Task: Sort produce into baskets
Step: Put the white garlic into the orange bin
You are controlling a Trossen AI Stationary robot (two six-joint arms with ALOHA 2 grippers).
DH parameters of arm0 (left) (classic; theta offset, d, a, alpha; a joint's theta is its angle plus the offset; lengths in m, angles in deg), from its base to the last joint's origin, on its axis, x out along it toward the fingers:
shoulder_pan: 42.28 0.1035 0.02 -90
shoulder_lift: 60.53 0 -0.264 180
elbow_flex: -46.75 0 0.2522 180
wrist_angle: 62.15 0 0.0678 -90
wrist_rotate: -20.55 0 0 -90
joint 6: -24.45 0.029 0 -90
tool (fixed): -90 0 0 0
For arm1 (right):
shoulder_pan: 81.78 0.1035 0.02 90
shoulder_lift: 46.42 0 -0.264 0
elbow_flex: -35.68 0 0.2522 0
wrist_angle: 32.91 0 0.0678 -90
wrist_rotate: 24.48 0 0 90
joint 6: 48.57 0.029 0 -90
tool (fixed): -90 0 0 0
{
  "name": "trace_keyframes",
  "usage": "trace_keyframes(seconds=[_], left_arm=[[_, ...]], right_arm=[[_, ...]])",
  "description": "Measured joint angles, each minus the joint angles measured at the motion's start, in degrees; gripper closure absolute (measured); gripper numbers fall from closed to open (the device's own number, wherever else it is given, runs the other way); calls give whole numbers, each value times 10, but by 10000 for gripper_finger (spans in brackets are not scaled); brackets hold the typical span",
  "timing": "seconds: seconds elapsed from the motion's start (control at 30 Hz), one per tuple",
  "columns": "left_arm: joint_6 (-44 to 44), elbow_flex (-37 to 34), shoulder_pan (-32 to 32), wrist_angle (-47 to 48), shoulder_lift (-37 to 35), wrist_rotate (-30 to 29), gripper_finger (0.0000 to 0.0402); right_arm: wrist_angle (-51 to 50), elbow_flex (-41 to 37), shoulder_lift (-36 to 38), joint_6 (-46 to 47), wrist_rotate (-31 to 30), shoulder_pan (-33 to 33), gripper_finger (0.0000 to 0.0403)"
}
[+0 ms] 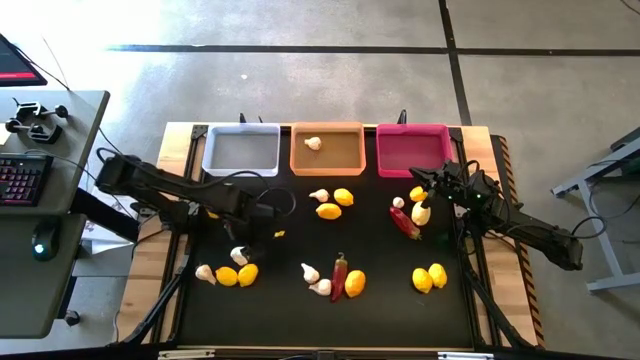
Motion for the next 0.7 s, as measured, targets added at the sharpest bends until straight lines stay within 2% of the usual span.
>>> trace_keyframes(seconds=[0.2, 0.43, 0.7], left_arm=[[-6, 0, -1, 3, 30, 1, 125], [-22, 0, -11, 61, 70, 21, 122], [-11, -6, -10, 45, 80, 15, 122]], right_arm=[[0, 0, 0, 0, 0, 0, 402], [0, 0, 0, 0, 0, 0, 402], [0, 0, 0, 0, 0, 0, 402]])
